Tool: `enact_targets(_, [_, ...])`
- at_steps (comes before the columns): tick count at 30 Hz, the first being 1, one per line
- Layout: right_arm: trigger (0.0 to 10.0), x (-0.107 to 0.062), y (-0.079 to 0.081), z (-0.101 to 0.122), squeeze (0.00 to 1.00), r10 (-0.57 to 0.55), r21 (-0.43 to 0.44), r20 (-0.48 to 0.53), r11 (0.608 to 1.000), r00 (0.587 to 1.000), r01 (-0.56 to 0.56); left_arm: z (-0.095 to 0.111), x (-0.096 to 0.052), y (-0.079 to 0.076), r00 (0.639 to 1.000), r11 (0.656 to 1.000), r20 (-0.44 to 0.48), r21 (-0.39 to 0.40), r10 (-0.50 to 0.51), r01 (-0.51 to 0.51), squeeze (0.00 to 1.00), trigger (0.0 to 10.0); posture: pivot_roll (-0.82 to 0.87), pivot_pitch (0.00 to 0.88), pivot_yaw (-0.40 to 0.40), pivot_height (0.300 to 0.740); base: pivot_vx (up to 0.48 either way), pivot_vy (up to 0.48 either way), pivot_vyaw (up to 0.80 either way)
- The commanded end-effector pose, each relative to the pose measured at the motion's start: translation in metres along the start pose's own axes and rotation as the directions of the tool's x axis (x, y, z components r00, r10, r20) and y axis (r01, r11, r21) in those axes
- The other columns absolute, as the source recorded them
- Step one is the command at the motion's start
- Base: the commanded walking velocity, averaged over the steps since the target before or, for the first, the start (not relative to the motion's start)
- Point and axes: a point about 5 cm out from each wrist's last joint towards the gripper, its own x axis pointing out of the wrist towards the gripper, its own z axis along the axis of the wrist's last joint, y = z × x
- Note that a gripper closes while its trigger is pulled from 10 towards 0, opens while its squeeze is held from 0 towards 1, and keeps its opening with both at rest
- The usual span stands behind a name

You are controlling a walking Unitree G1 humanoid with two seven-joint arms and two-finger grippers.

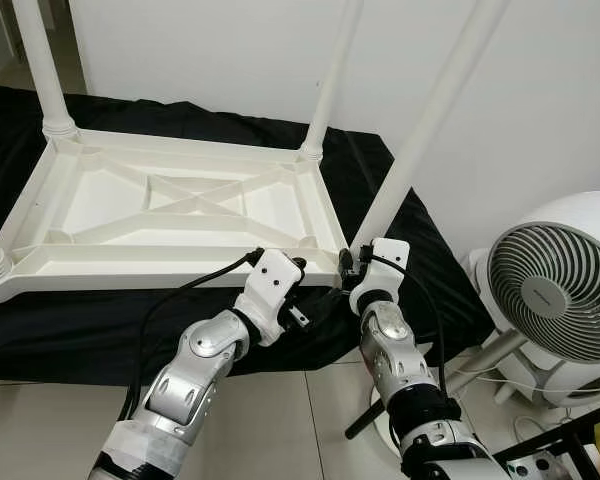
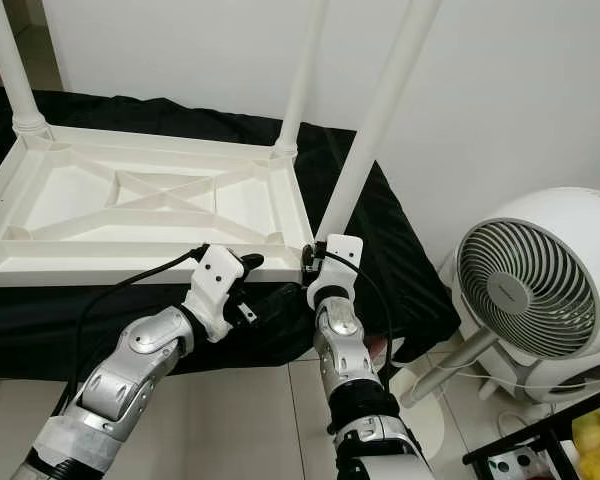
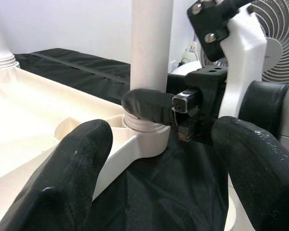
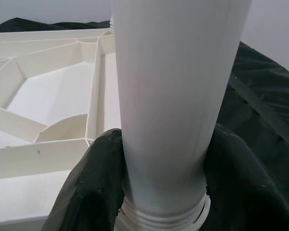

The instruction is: Building children table

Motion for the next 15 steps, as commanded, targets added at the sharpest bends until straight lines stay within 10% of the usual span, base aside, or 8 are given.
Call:
enact_targets(1, [10.0,-0.006,-0.007,-0.008,0.41,-0.007,0.001,-0.044,1.0,0.999,0.007,0.0,0.003,-0.005,0.999,0.999,0.0,0.001,-0.046,0.046,0.0,10.0,-0.03,0.0,-0.176,0.74,0.0,0.0,0.0])
enact_targets(2, [10.0,-0.006,-0.009,-0.006,1.0,-0.005,0.0,-0.034,1.0,0.999,0.005,0.0,0.003,-0.005,0.999,0.999,0.002,0.002,-0.045,0.045,0.0,10.0,-0.03,0.0,-0.177,0.74,0.0,0.0,0.0])
enact_targets(10, [10.0,-0.007,-0.021,0.002,1.0,0.064,-0.029,-0.008,0.998,0.998,-0.064,0.001,0.002,-0.005,0.999,0.999,0.005,0.002,-0.036,0.036,0.0,10.0,-0.01,0.0,-0.189,0.74,0.0,0.0,0.0])
enact_targets(11, [10.0,-0.006,-0.028,0.005,0.16,0.166,-0.077,-0.009,0.983,0.986,-0.166,0.001,0.001,-0.006,0.999,0.999,0.005,0.0,-0.036,0.036,0.0,10.0,-0.01,0.0,-0.19,0.74,0.0,0.0,0.0])
enact_targets(15, [10.0,-0.006,-0.036,0.007,0.0,0.289,-0.128,-0.029,0.948,0.957,-0.29,0.0,0.0,-0.008,0.999,0.999,0.003,-0.004,-0.045,0.045,0.0,10.0,-0.01,0.0,-0.188,0.74,0.0,0.0,0.0])
